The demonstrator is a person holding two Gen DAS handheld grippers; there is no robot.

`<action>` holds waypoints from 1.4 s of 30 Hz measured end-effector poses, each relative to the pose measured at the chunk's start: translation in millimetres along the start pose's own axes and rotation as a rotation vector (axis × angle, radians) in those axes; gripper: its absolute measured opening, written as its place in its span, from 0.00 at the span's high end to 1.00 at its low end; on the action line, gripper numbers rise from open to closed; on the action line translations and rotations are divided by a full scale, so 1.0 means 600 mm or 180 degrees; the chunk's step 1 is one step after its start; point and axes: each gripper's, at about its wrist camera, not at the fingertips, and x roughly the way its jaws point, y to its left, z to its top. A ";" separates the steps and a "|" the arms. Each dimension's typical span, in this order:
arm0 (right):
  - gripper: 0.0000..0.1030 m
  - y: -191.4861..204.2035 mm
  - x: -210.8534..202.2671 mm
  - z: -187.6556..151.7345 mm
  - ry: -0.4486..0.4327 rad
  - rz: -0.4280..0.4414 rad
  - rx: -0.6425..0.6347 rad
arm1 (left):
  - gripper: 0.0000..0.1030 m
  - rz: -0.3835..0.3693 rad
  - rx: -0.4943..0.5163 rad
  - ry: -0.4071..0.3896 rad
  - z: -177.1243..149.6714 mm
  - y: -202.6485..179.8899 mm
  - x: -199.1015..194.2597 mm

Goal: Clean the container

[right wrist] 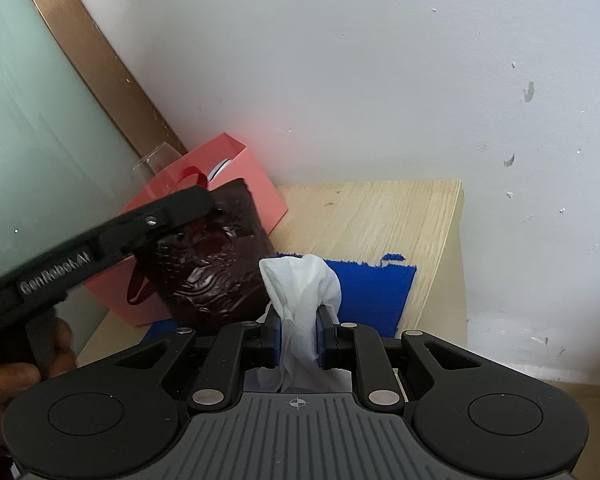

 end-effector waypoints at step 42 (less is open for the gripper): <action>0.81 -0.034 -0.036 -0.032 -0.0093 -0.0220 0.0074 | 0.00 0.0285 0.0886 0.0237 -0.082 -0.035 0.044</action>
